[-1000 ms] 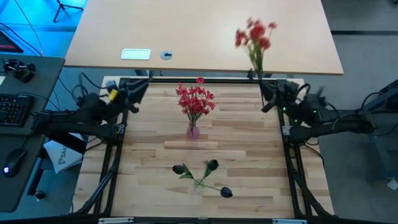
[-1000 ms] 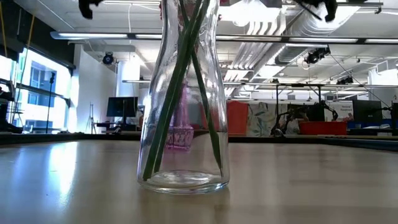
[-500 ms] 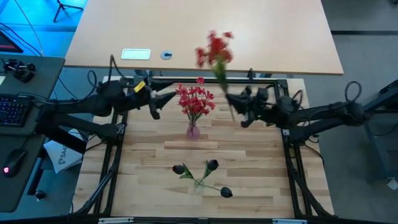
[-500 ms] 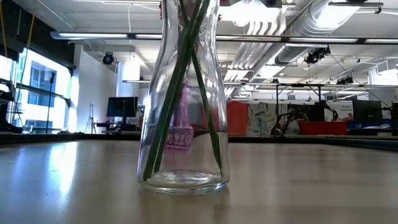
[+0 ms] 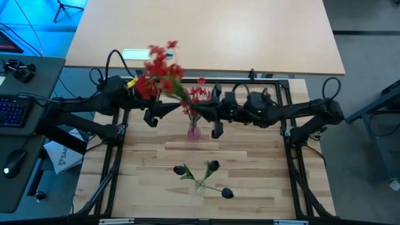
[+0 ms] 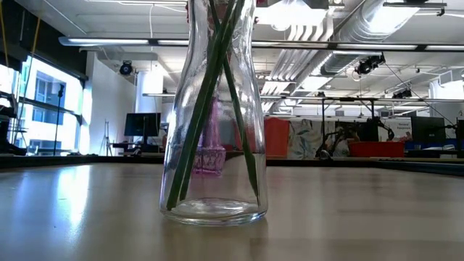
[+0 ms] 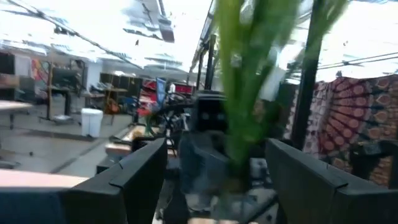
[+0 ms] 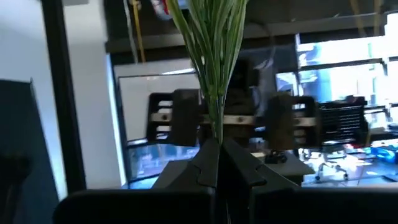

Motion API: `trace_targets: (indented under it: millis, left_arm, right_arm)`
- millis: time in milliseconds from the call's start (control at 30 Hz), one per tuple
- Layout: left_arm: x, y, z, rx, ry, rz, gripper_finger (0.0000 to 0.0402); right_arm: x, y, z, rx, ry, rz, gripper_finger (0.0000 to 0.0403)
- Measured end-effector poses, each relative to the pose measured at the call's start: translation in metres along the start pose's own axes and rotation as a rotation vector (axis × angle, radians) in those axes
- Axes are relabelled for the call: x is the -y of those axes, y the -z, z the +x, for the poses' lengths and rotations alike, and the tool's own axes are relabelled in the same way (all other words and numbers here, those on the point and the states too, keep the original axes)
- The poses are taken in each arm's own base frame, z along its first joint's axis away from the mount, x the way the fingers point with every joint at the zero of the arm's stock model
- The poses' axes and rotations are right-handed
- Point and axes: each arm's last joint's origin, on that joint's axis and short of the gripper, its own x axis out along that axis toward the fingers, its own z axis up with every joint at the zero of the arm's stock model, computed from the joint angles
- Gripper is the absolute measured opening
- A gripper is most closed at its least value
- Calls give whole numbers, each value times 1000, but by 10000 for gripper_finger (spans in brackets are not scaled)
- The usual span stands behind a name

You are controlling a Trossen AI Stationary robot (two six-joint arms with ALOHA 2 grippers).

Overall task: Sort flowers into vase by color
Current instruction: Put the red flowers into the pink vase

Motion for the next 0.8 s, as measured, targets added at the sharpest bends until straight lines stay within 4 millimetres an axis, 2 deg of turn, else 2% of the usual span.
trace_targets:
  millis: [133, 333, 600, 800]
  left_arm:
    - [0, -2, 0, 25, -4, 13, 260]
    - [1, -4, 0, 47, 15, 30, 258]
    - [3, 2, 2, -7, 100, 40, 254]
    - [2, -3, 3, 57, 71, 71, 254]
  right_arm:
    - [-1, 5, 12, -36, -23, -6, 0]
    - [1, 12, 18, -34, -19, -6, 0]
    - [9, 1, 18, 68, -4, 1, 0]
    - [8, 3, 19, 75, -15, 19, 0]
